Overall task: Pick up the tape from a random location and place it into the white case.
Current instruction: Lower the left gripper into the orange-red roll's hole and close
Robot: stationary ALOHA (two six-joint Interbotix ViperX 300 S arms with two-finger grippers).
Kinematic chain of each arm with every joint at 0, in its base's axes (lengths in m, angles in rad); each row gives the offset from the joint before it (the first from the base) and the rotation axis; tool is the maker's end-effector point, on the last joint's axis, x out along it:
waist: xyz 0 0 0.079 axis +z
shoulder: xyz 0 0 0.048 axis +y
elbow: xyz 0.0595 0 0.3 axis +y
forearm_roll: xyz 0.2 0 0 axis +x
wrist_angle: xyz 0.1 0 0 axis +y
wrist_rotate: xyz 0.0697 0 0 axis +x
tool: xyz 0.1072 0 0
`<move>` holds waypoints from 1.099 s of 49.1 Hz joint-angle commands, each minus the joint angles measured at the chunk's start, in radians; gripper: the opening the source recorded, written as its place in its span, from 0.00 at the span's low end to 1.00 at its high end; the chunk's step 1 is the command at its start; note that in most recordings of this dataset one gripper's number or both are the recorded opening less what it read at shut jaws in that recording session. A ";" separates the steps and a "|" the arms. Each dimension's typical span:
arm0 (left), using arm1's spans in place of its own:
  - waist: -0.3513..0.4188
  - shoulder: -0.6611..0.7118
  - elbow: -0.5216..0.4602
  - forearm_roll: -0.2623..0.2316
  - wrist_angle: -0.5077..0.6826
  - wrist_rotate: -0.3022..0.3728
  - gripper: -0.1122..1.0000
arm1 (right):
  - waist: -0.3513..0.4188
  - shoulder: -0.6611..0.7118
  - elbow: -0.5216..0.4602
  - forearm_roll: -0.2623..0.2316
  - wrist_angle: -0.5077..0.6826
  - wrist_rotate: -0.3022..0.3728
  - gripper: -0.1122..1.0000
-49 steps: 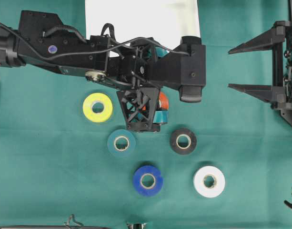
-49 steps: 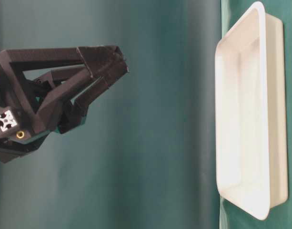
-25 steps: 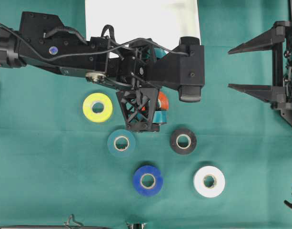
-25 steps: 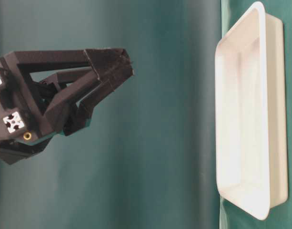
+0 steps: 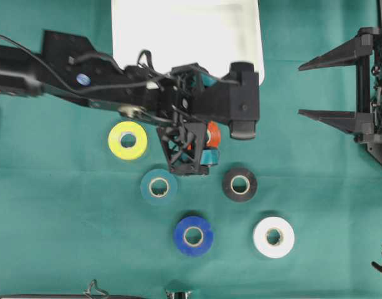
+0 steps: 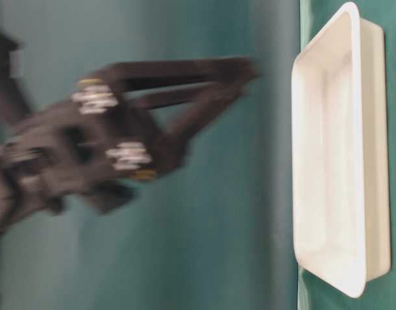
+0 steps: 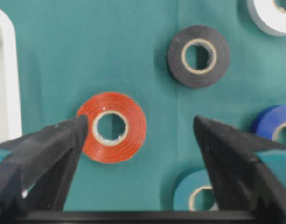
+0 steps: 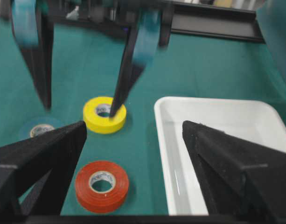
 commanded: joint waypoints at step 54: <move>-0.025 0.193 0.158 0.005 -0.272 -0.012 0.99 | -0.002 0.035 -0.021 -0.002 -0.003 0.000 0.93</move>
